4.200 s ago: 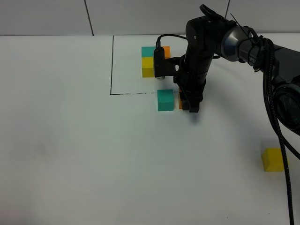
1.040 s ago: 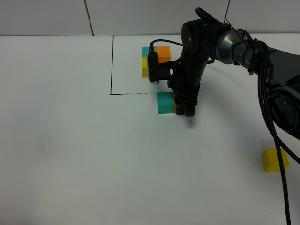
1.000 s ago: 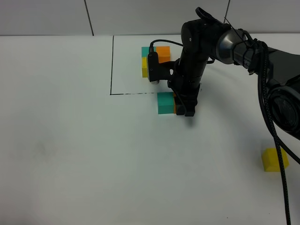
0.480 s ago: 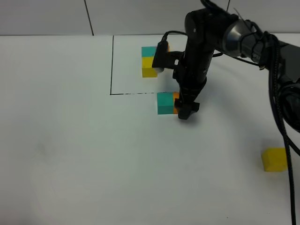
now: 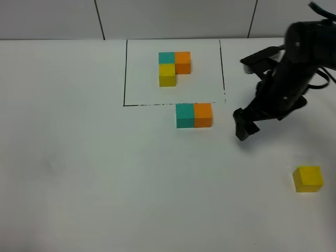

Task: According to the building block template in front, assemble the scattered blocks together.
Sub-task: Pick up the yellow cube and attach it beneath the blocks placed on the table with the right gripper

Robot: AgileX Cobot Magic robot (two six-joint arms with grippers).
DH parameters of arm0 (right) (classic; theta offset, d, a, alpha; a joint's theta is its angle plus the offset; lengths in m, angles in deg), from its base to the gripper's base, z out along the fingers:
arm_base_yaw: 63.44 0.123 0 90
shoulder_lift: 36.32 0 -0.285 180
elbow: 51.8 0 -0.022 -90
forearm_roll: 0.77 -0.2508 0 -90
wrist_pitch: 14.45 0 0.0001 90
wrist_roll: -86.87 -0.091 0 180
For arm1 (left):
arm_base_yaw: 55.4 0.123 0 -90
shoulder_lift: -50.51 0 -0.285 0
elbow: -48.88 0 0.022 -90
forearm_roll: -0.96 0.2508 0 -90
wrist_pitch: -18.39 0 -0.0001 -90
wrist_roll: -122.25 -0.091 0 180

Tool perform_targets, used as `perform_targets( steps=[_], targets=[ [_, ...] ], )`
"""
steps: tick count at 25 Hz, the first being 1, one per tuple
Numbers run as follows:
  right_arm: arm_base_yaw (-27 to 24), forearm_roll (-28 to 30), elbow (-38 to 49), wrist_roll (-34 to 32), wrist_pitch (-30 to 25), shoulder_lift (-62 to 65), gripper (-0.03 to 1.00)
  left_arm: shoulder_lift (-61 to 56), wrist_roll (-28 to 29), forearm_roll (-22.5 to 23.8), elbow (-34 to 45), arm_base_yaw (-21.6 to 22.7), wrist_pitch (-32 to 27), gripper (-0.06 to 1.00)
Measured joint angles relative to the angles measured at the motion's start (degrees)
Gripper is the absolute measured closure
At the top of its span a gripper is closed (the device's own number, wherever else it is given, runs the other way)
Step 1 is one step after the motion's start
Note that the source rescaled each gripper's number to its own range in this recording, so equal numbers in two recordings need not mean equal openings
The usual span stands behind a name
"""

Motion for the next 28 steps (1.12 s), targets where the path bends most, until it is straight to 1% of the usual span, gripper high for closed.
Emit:
perform_targets(
  steps=[2, 4, 8, 11, 17, 20, 24, 28],
  targets=[
    [-1.4, 0.3, 7.9, -5.5, 4.2, 6.5, -0.03, 0.0, 0.0, 0.0, 0.0, 0.0, 0.0, 0.12],
    [-2.3, 1.2, 15.1, -10.2, 6.4, 12.8, -0.03, 0.0, 0.0, 0.0, 0.0, 0.0, 0.0, 0.12],
    [-3.9, 1.5, 24.7, -15.4, 7.2, 21.0, -0.03, 0.0, 0.0, 0.0, 0.0, 0.0, 0.0, 0.12],
    [-5.6, 1.4, 28.5, -17.6, 8.3, 22.6, -0.03, 0.0, 0.0, 0.0, 0.0, 0.0, 0.0, 0.12],
    [-7.7, 1.4, 29.6, -17.8, 11.2, 21.6, -0.03, 0.0, 0.0, 0.0, 0.0, 0.0, 0.0, 0.12],
    [-7.8, 1.4, 29.9, -16.6, 13.1, 20.7, -0.02, 0.0, 0.0, 0.0, 0.0, 0.0, 0.0, 0.12],
    [-7.8, 1.1, 30.2, -14.1, 13.4, 18.1, -0.01, 0.0, 0.0, 0.0, 0.0, 0.0, 0.0, 0.12],
    [-7.8, 1.0, 30.2, -12.5, 15.5, 15.2, 0.01, 0.0, 0.0, 0.0, 0.0, 0.0, 0.0, 0.12]
  ],
)
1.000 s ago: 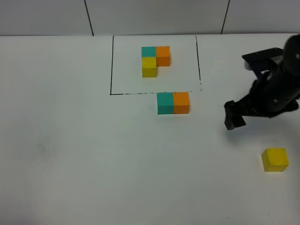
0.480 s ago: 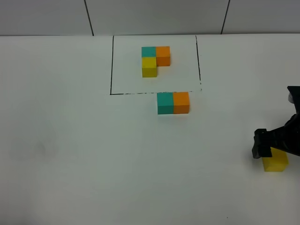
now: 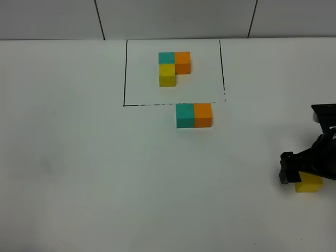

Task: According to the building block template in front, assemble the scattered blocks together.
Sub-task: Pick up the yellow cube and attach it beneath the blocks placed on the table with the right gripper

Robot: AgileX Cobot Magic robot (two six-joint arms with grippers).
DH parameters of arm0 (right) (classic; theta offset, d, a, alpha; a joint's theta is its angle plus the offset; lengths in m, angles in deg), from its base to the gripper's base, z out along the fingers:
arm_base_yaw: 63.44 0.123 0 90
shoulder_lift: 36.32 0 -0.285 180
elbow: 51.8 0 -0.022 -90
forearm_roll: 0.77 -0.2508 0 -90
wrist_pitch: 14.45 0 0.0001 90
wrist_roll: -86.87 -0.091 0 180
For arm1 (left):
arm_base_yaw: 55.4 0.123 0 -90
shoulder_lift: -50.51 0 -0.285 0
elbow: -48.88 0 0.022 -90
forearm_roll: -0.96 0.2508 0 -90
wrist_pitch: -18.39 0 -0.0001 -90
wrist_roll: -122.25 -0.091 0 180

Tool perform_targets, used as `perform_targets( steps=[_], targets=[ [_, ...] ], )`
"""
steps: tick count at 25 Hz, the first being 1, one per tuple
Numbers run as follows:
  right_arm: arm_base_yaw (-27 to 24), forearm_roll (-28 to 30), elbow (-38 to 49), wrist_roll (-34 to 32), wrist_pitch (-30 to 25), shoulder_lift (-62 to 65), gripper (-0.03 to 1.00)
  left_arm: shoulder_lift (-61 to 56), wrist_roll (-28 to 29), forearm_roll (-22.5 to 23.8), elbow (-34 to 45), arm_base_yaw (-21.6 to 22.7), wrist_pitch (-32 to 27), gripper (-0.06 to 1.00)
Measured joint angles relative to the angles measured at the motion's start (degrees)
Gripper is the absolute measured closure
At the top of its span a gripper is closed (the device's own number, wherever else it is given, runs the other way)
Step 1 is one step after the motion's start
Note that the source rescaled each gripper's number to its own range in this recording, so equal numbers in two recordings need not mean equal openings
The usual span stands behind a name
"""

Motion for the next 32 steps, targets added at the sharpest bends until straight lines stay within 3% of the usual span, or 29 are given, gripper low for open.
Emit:
perform_targets(
  steps=[12, 23, 28, 32],
  targets=[
    [-1.8, -1.8, 0.0, 3.0, 2.0, -4.0, 0.06, 0.0, 0.0, 0.0, 0.0, 0.0, 0.0, 0.12],
    [-2.0, -2.4, 2.5, 4.6, 3.7, -4.1, 0.22, 0.0, 0.0, 0.0, 0.0, 0.0, 0.0, 0.12],
    [-2.0, -2.5, 2.8, 4.6, 4.7, -4.2, 0.34, 0.0, 0.0, 0.0, 0.0, 0.0, 0.0, 0.12],
    [-2.0, -2.7, 2.8, 4.6, 4.7, -4.2, 0.54, 0.0, 0.0, 0.0, 0.0, 0.0, 0.0, 0.12]
  ],
)
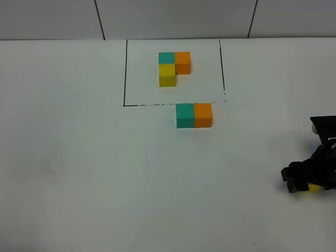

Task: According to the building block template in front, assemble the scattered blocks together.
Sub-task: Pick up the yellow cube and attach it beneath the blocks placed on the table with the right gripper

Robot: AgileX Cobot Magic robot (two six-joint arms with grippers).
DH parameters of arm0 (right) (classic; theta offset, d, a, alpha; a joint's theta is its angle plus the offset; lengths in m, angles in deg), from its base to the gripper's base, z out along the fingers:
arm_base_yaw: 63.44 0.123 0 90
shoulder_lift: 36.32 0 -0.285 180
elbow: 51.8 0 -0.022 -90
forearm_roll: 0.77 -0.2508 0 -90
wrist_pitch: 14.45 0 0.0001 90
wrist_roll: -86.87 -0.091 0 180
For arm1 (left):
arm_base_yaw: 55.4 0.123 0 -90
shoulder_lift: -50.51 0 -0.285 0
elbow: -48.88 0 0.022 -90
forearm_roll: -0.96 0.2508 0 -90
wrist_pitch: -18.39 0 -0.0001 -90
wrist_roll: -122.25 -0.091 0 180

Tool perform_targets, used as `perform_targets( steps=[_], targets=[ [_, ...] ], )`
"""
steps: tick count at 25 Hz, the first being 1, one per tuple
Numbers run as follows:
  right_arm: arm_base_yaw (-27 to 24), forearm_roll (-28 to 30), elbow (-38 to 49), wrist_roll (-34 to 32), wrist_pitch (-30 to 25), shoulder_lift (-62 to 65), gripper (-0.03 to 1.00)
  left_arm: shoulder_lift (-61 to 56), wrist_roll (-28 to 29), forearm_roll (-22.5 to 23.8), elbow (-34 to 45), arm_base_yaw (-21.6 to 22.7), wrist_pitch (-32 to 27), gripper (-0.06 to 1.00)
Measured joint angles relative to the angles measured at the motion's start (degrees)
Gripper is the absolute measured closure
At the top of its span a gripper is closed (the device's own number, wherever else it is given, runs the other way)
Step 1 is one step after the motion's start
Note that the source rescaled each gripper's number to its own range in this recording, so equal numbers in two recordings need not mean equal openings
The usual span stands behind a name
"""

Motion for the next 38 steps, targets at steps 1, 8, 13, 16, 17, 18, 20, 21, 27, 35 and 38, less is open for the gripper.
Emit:
perform_targets(
  steps=[1, 8, 13, 16, 17, 18, 20, 21, 27, 35, 38],
  targets=[
    [0.0, -0.1, 0.0, 0.0, 0.0, 0.0, 0.63, 0.0, 0.0, 0.0, 0.0, 0.0, 0.0, 0.12],
    [0.0, -0.7, 0.0, -3.3, 0.1, 0.0, 0.96, 0.0, 0.0, 0.0, 0.0, 0.0, 0.0, 0.12],
    [0.9, 0.4, -3.2, -8.1, -5.3, 1.1, 0.96, 0.0, 0.0, 0.0, 0.0, 0.0, 0.0, 0.12],
    [6.1, 0.9, -5.7, -13.4, -8.2, 2.4, 0.96, 0.0, 0.0, 0.0, 0.0, 0.0, 0.0, 0.12],
    [8.9, 1.0, -6.3, -15.5, -8.7, 2.6, 0.96, 0.0, 0.0, 0.0, 0.0, 0.0, 0.0, 0.12],
    [11.4, 1.0, -6.9, -18.6, -9.3, 2.7, 0.96, 0.0, 0.0, 0.0, 0.0, 0.0, 0.0, 0.12],
    [17.3, 1.0, -8.1, -25.1, -9.8, 2.7, 0.96, 0.0, 0.0, 0.0, 0.0, 0.0, 0.0, 0.12],
    [19.7, 1.6, -9.0, -28.6, -9.9, 2.6, 0.96, 0.0, 0.0, 0.0, 0.0, 0.0, 0.0, 0.12],
    [31.7, 10.9, -18.6, -45.4, -14.6, -1.7, 0.96, 0.0, 0.0, 0.0, 0.0, 0.0, 0.0, 0.12],
    [37.9, 19.0, -34.0, -55.3, -18.6, -14.9, 0.96, 0.0, 0.0, 0.0, 0.0, 0.0, 0.0, 0.12],
    [38.8, 19.4, -38.9, -55.6, -19.2, -19.7, 0.96, 0.0, 0.0, 0.0, 0.0, 0.0, 0.0, 0.12]
  ],
)
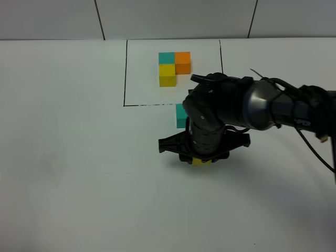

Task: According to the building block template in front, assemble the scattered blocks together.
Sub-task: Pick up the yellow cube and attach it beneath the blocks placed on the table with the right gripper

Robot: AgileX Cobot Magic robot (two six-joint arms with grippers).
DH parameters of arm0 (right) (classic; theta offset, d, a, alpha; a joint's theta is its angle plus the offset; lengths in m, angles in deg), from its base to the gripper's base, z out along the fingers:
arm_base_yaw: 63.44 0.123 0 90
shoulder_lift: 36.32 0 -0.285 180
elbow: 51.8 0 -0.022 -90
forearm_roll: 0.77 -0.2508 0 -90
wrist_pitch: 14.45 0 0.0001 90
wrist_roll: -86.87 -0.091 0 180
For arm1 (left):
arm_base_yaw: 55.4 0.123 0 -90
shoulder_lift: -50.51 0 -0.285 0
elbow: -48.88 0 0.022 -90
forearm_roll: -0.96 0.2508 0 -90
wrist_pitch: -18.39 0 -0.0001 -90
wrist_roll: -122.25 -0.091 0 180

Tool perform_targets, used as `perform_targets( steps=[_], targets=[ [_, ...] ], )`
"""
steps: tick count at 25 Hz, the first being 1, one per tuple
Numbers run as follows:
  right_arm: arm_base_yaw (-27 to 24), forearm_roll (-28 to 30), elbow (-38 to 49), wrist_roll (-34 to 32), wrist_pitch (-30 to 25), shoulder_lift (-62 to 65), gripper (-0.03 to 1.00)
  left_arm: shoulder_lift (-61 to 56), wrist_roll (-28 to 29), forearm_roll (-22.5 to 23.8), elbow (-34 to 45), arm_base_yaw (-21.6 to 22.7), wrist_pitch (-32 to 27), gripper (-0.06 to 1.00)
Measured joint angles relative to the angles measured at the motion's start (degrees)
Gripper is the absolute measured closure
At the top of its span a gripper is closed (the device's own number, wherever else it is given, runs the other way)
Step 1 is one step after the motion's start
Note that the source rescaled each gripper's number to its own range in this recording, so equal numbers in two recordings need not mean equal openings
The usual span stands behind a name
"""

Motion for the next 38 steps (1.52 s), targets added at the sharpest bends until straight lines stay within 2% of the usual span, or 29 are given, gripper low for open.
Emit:
perform_targets(
  steps=[13, 38],
  targets=[
    [0.5, 2.0, -11.3, 0.1, -2.7, -9.1, 0.96, 0.0, 0.0, 0.0, 0.0, 0.0, 0.0, 0.12],
    [-0.7, 1.6, -12.5, 1.8, -1.4, -11.4, 0.96, 0.0, 0.0, 0.0, 0.0, 0.0, 0.0, 0.12]
  ],
)
